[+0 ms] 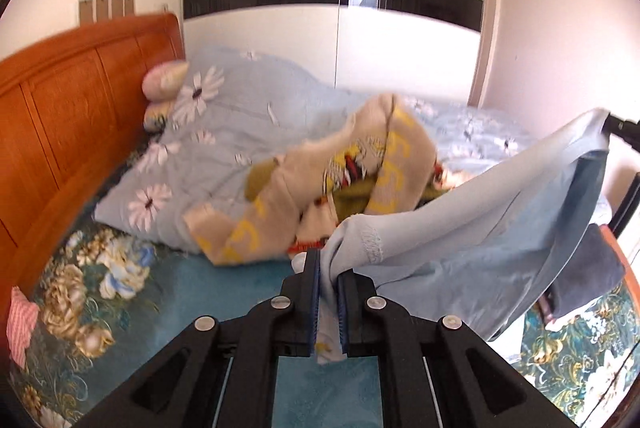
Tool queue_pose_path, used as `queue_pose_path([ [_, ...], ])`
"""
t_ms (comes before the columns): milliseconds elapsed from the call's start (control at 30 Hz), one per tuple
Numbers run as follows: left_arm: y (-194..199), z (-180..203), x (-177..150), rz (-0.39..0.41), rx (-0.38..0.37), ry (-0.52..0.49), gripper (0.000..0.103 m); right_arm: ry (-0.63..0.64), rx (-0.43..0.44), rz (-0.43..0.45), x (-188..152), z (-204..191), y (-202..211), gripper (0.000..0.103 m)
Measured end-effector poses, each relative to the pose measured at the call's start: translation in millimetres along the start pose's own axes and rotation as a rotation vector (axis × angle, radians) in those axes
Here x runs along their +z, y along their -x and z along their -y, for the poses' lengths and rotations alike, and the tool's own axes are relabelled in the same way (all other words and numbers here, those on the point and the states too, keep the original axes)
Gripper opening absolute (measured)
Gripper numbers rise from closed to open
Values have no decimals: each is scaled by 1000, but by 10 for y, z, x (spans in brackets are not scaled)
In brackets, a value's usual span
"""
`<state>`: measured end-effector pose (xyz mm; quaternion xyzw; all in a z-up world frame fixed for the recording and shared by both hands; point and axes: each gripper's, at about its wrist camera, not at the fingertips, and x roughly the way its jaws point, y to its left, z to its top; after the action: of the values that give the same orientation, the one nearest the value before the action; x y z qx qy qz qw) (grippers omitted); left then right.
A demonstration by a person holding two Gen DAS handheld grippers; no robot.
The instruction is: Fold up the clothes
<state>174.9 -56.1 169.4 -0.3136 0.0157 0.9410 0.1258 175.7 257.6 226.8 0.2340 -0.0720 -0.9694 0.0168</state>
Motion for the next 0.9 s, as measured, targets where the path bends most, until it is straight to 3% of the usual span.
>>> queue_pose_path([
  [167, 576, -14, -93, 78, 11, -43, 8, 34, 37, 51, -49, -160, 522, 2],
  [333, 1517, 64, -110, 189, -14, -97, 8, 47, 102, 104, -150, -259, 1102, 2],
  [467, 2402, 97, 128, 316, -47, -239, 8, 86, 165, 223, 87, -377, 1879, 2],
  [567, 2608, -19, 333, 323, -75, -261, 11, 151, 198, 299, 344, -510, 2368, 2],
  [633, 2413, -117, 383, 274, -74, -250, 12, 190, 209, 305, 459, -615, 2497, 2],
  [733, 1891, -254, 338, 164, -78, -206, 12, 238, 194, 253, 485, -737, 2294, 2],
  [900, 588, -441, -148, -90, -84, -61, 12, 214, 123, -25, 113, -610, 1042, 2],
])
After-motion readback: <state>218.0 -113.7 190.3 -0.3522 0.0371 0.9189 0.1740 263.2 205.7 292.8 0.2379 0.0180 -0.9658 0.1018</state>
